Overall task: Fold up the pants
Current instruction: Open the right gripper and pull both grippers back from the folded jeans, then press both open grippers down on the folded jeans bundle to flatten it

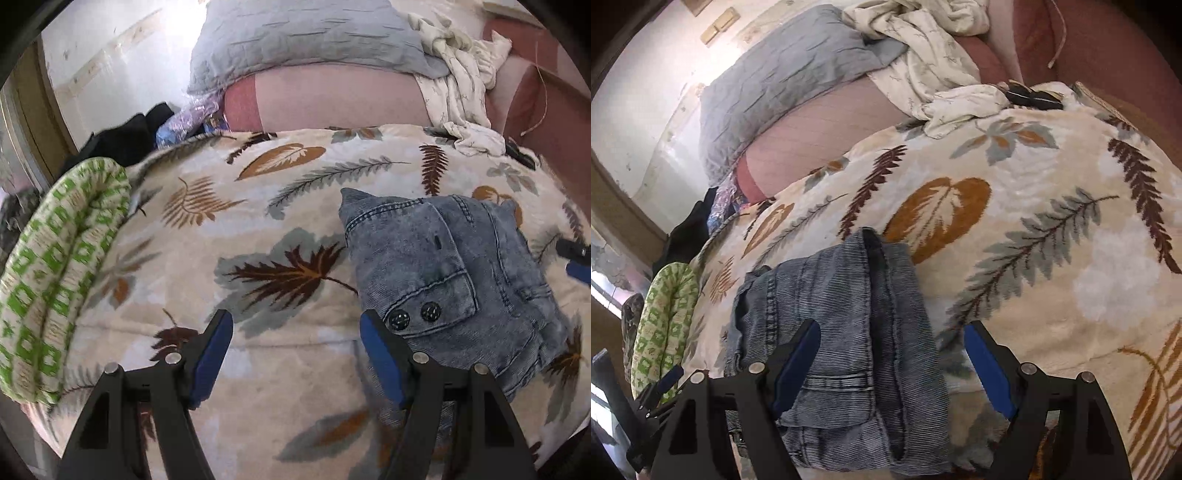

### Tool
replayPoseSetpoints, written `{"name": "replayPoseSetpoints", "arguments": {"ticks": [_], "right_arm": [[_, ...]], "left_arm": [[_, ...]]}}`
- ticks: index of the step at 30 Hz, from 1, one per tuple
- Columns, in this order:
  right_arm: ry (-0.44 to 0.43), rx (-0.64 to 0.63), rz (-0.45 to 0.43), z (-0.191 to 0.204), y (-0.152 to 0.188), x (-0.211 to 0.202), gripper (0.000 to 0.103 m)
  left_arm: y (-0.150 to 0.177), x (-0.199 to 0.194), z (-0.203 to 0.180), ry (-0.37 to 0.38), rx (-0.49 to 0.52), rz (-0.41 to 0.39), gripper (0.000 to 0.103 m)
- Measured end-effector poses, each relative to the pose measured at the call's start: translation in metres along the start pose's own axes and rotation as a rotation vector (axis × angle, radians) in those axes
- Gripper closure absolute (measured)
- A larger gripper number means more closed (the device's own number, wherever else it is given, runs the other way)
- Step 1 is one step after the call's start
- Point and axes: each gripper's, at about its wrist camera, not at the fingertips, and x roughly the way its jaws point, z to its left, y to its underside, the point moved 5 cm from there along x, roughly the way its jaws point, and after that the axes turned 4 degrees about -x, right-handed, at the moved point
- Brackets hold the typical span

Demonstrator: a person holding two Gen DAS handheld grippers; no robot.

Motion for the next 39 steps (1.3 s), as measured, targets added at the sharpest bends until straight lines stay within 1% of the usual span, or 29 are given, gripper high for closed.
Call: {"name": "replayPoseSetpoints", "arguments": {"ticks": [4,6,7,10,13,19,22,26,30,32,36,39], "right_arm": [[-0.001,0.048,0.012,-0.013,0.000,0.000,0.020],[-0.005,0.067,0.017,-0.018,0.000,0.000,0.020],[-0.008,0.077,0.021,-0.021,0.000,0.001,0.020],[-0.034,0.105,0.028,-0.025,-0.001,0.002,0.020],[-0.054,0.130,0.047,-0.028,-0.001,0.006,0.020],[-0.111,0.177,0.093,-0.027,0.003,0.018,0.020],[-0.125,0.182,0.109,-0.026,0.003,0.023,0.020],[-0.147,0.211,0.115,-0.030,0.003,0.027,0.020],[-0.150,0.221,0.128,-0.033,0.004,0.032,0.019],[-0.165,0.229,0.142,-0.033,0.005,0.037,0.019],[-0.166,0.218,0.166,-0.030,0.005,0.045,0.019],[-0.180,0.204,0.189,-0.022,0.008,0.050,0.019]], "left_arm": [[-0.005,0.006,0.001,0.055,-0.028,0.028,0.031],[-0.009,0.011,0.002,0.066,-0.036,0.038,0.027],[-0.011,0.013,0.003,0.067,-0.036,0.044,0.024],[-0.012,0.019,0.006,0.074,-0.053,0.070,0.024],[-0.010,0.021,0.004,0.142,-0.085,0.096,0.024],[-0.007,0.024,-0.010,0.211,-0.084,0.132,0.024],[-0.008,0.022,-0.019,0.272,-0.104,0.146,0.024],[-0.008,0.022,-0.034,0.324,-0.096,0.163,0.024],[-0.007,0.027,-0.044,0.344,-0.089,0.177,0.024],[-0.006,0.031,-0.045,0.350,-0.099,0.190,0.024],[-0.005,0.039,-0.044,0.366,-0.124,0.209,0.024],[-0.009,0.037,-0.043,0.384,-0.146,0.198,0.024]]}}
